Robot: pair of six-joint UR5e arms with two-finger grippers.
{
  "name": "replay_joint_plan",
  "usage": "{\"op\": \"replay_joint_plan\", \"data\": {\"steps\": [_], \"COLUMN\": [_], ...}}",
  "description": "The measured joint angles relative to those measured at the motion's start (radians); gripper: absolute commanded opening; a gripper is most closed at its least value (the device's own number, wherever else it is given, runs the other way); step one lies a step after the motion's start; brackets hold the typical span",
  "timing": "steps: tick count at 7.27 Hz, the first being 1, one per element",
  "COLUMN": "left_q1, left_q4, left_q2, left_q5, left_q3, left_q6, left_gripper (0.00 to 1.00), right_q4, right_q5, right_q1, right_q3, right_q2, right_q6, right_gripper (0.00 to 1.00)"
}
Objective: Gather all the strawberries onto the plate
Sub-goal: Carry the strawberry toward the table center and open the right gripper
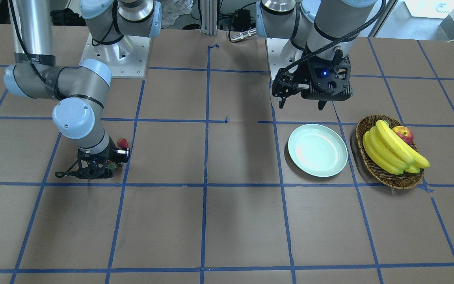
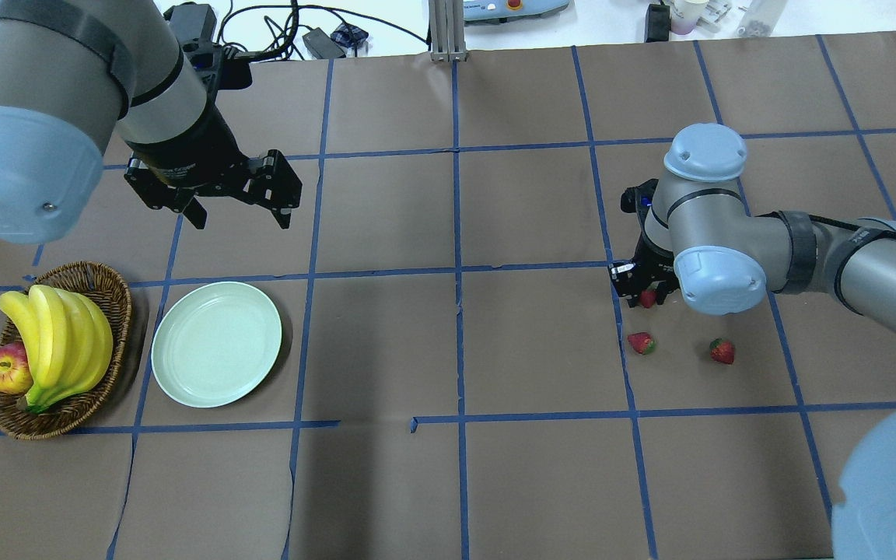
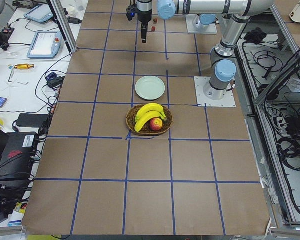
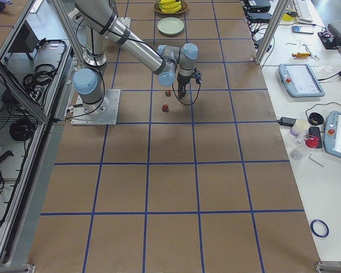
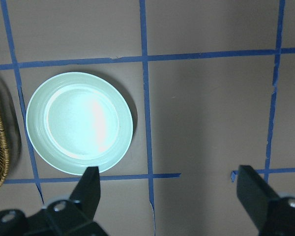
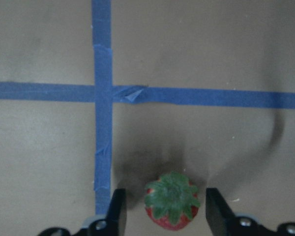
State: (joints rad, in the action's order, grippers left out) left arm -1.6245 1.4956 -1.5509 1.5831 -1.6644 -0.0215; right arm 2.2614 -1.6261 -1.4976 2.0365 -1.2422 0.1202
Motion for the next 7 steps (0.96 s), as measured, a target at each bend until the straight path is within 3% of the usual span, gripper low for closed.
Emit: {"op": "replay_joint_plan", "data": {"steps": [3, 7], "left_q1": [0.0, 0.0], "left_q4": [0.0, -0.008], "left_q2": [0.002, 0.002], "left_q5": [0.0, 0.0], "left_q3": [0.0, 0.002], "left_q6": [0.0, 0.007], "left_gripper": [1.0, 1.0], "right_q4": [0.001, 0.009], "right_q5": [0.013, 0.099], "right_q1": [-0.019, -0.289], "right_q3": [-0.057, -0.183], "right_q2": [-0.013, 0.006], "right_q6": [-0.023, -0.39], "right_gripper": [0.0, 0.0]}}
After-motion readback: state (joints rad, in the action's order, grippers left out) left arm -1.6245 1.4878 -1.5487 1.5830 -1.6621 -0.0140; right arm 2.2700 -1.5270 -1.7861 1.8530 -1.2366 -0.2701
